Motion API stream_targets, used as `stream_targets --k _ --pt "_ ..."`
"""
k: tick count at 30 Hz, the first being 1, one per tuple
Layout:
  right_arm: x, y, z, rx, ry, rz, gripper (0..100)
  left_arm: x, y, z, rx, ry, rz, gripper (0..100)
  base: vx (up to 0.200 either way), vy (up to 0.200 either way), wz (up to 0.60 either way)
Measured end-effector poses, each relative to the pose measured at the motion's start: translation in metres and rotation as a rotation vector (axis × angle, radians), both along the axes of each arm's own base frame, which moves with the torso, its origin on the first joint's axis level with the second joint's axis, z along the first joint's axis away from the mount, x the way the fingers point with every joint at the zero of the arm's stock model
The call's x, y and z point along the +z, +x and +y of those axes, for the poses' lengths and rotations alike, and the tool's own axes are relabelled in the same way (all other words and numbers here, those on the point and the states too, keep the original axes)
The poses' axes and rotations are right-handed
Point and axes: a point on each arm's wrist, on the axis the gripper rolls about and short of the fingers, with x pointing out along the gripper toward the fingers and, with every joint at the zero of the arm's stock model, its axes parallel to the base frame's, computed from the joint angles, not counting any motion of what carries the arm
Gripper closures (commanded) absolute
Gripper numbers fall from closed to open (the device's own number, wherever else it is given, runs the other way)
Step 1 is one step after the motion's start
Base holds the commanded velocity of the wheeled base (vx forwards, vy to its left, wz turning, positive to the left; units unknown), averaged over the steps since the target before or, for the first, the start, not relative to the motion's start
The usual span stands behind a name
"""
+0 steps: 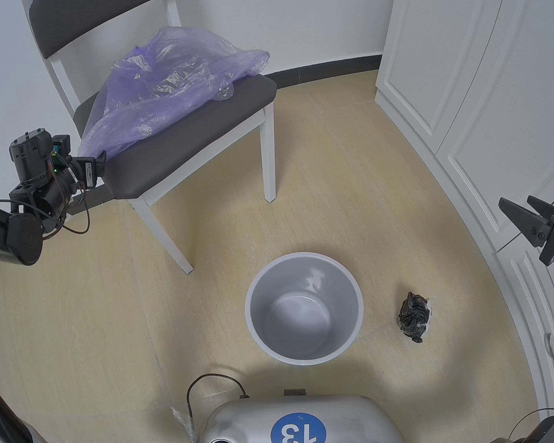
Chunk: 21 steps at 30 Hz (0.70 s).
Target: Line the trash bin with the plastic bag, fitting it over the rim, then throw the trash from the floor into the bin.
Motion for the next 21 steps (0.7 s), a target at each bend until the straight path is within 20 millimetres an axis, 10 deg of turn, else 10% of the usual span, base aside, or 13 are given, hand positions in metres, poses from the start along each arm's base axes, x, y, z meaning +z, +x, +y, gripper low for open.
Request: stream_targets --k 21 --pt "-0.001 0.006 -0.001 -0.017 0.000 0.002 0 0.025 -0.002 -0.010 -0.036 0.003 -0.085 0 0.000 0.000 0.00"
